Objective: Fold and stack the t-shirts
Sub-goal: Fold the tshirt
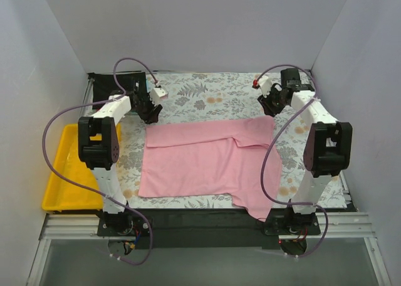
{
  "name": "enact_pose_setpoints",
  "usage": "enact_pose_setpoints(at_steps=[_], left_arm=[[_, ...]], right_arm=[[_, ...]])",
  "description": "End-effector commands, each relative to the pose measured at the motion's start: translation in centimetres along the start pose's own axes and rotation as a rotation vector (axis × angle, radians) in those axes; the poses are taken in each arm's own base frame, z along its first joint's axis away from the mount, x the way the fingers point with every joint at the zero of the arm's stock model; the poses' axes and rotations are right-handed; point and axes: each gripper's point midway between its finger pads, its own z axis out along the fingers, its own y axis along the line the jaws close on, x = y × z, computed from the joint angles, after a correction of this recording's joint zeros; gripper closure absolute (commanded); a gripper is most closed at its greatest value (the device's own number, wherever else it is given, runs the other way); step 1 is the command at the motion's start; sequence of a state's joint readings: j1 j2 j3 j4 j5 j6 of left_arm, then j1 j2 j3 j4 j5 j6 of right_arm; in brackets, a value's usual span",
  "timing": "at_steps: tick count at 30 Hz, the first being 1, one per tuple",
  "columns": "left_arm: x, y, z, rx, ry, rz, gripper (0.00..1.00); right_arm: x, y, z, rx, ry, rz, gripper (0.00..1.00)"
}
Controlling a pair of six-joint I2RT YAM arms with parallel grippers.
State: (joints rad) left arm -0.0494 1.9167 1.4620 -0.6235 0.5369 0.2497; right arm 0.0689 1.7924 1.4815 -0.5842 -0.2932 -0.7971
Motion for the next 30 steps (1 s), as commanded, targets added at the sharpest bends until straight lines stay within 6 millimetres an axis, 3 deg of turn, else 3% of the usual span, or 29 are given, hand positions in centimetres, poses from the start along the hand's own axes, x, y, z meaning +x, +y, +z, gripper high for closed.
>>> enact_pose_setpoints(at_steps=[1, 6, 11, 16, 21, 25, 26, 30], left_arm=[[1.3, 1.0, 1.9, -0.011, 0.052, -0.163, 0.53], [3.3, 0.4, 3.1, 0.039, 0.119, -0.168, 0.53], [5.8, 0.0, 3.2, 0.030, 0.198, -0.144, 0.58], [4.9, 0.0, 2.1, 0.043, 0.149, -0.151, 0.57], [5.0, -1.3, 1.4, 0.095, 0.154, -0.136, 0.59], [5.7, -0.8, 1.0, 0.086, 0.174, -0.141, 0.68], [6.0, -0.7, 1.1, 0.088, 0.178, -0.143, 0.78], [6.5, 0.3, 1.5, 0.062, 0.196, -0.136, 1.00]], right_arm=[[2.4, 0.6, 2.9, -0.039, 0.116, 0.120, 0.60], [4.3, 0.4, 6.0, -0.021, 0.184, 0.151, 0.61], [6.5, 0.9, 7.4, -0.009, 0.260, 0.151, 0.62], [9.0, 1.5, 8.1, 0.000, 0.330, 0.150, 0.64], [9.7, 1.3, 8.1, 0.018, 0.349, 0.133, 0.64], [9.6, 1.2, 8.0, 0.026, 0.350, 0.128, 0.65], [9.8, 1.2, 7.9, 0.027, 0.356, 0.125, 0.65], [10.3, 0.1, 8.0, 0.079, 0.386, 0.110, 0.65]])
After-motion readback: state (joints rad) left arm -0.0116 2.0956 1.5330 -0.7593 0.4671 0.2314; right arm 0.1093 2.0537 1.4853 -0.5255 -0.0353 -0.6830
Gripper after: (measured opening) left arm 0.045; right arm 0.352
